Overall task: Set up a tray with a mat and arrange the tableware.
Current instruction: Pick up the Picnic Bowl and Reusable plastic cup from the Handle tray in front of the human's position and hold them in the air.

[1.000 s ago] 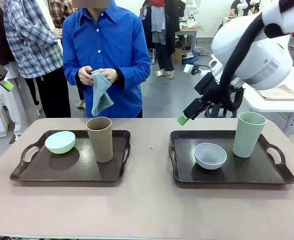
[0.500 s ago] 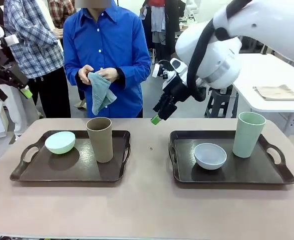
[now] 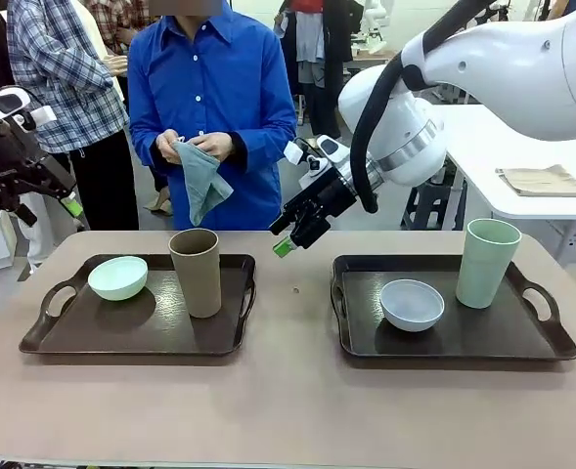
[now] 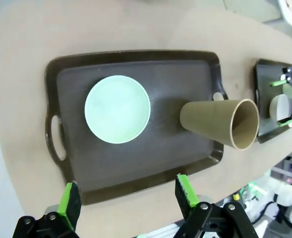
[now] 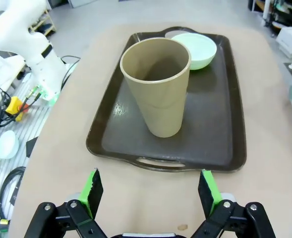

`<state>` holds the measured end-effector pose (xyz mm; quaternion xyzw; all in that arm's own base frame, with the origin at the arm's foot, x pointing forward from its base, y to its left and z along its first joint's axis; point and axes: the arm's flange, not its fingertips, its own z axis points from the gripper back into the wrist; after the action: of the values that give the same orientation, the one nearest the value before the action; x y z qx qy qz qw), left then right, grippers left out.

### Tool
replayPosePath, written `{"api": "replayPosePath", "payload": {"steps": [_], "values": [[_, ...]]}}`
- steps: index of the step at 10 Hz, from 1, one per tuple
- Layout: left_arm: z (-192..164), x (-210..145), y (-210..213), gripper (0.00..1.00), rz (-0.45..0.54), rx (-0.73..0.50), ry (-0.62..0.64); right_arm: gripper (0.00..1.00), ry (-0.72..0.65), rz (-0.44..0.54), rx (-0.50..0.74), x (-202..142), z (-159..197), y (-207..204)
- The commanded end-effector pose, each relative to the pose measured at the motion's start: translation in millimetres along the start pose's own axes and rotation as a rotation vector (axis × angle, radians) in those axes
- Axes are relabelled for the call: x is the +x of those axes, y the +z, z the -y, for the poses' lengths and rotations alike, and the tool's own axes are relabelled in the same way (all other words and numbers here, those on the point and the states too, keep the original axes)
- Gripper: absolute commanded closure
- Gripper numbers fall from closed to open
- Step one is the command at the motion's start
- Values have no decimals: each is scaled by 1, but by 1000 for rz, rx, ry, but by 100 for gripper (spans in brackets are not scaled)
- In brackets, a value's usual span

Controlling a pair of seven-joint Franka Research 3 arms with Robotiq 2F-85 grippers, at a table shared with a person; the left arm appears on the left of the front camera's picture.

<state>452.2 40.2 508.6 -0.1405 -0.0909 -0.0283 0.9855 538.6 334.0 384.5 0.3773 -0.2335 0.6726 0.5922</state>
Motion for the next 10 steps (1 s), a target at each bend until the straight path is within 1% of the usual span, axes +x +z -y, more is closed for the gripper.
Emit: {"api": "replayPosePath", "payload": {"steps": [1, 2, 4, 5, 6, 7, 8, 9, 10], "values": [[12, -9, 19, 0, 141, -43, -8, 0, 14, -17, -24, 3, -1, 3], [0, 0, 0, 0, 0, 0, 0, 0, 14, -17, -24, 3, -1, 3], [0, 0, 0, 0, 0, 0, 0, 0, 14, -17, -24, 3, -1, 3], [4, 0, 7, 0, 38, -16, 6, 0, 6, -4, -11, 2, 0, 2], [7, 12, 0, 0, -2, -24, 19, 0, 131, -14, 64, -5, 12, -10], [8, 14, -18, 0, -17, 16, -2, 0, 180, 39, 116, -18, 24, -29], [5, 17, -28, 0, 2, 51, 2, 0, 212, 73, 131, -23, 33, -45], [1, 18, -42, 0, 24, 57, -12, 0, 200, 87, 116, -30, 39, -59], [-3, 23, -46, 0, 39, 75, -27, 0, 200, 102, 70, -29, 47, -71]]}}
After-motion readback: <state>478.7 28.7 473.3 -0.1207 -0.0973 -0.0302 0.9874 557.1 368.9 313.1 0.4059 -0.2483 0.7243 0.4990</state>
